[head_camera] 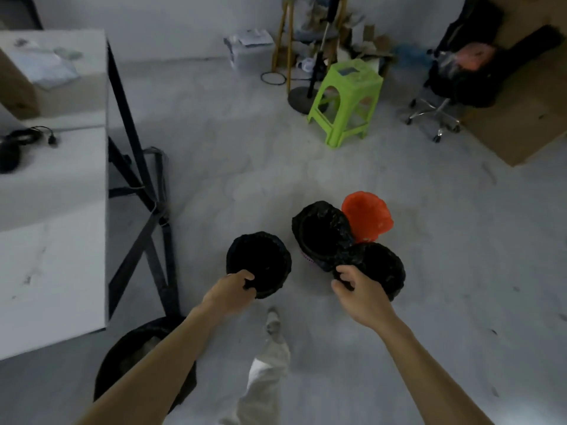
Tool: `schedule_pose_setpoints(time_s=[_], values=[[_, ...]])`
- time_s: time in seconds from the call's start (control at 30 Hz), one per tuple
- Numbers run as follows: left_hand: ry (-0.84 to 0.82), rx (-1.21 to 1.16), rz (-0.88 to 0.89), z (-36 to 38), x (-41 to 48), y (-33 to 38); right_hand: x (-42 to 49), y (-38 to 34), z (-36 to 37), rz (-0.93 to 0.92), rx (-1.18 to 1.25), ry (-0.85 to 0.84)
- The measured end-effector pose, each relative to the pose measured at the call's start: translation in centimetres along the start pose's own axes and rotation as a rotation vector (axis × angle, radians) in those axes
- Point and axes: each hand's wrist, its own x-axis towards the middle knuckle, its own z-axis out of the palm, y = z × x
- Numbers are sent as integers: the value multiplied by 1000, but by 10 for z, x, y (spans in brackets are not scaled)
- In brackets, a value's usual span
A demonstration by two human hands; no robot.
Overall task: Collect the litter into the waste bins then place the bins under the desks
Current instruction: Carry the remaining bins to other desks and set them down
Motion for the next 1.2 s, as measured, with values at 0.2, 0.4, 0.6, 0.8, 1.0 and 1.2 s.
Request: schedule_pose_setpoints(time_s=[0.2, 0.4, 0.6, 0.8, 1.0, 1.2], values=[[-31, -282, -236, 7, 144, 24, 171, 23, -12, 202, 170, -157], [-18, -765, -641, 53, 256, 19, 324, 82, 32, 579, 518, -170], [101, -1184, -1043, 149, 360, -27, 461, 162, 127, 869, 760, -217], [257, -1375, -1279, 238, 437, -77, 564, 242, 198, 1126, 1192, -173], [438, -1431, -1302, 231, 470, -77, 613, 258, 204, 1223, 1316, -15], [542, -1388, -1252, 130, 476, -21, 638, 189, 129, 1160, 1146, -147]])
